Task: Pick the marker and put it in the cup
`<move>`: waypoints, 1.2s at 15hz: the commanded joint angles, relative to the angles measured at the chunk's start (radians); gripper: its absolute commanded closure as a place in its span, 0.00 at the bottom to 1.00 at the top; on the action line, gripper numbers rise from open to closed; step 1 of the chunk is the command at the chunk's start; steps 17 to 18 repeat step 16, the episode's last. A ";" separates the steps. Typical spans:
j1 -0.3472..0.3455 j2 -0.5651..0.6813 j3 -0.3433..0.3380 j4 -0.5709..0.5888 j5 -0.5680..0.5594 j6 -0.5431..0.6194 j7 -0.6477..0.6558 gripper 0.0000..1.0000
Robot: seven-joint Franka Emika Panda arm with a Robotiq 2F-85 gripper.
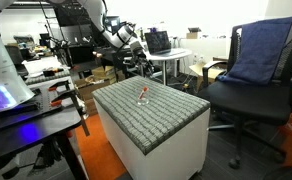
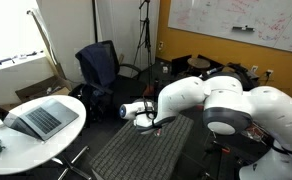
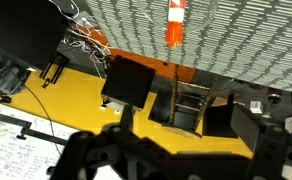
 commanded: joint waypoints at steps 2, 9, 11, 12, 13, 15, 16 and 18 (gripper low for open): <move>-0.007 -0.113 0.022 -0.103 -0.031 -0.030 0.033 0.00; -0.015 -0.183 0.040 -0.168 -0.079 0.011 0.050 0.00; -0.034 -0.131 0.059 -0.101 -0.079 -0.025 0.031 0.00; -0.035 -0.138 0.062 -0.107 -0.083 -0.025 0.033 0.00; -0.035 -0.142 0.064 -0.110 -0.084 -0.025 0.033 0.00; -0.035 -0.144 0.064 -0.113 -0.085 -0.025 0.033 0.00; -0.035 -0.144 0.064 -0.114 -0.085 -0.025 0.033 0.00; -0.035 -0.144 0.064 -0.114 -0.085 -0.025 0.033 0.00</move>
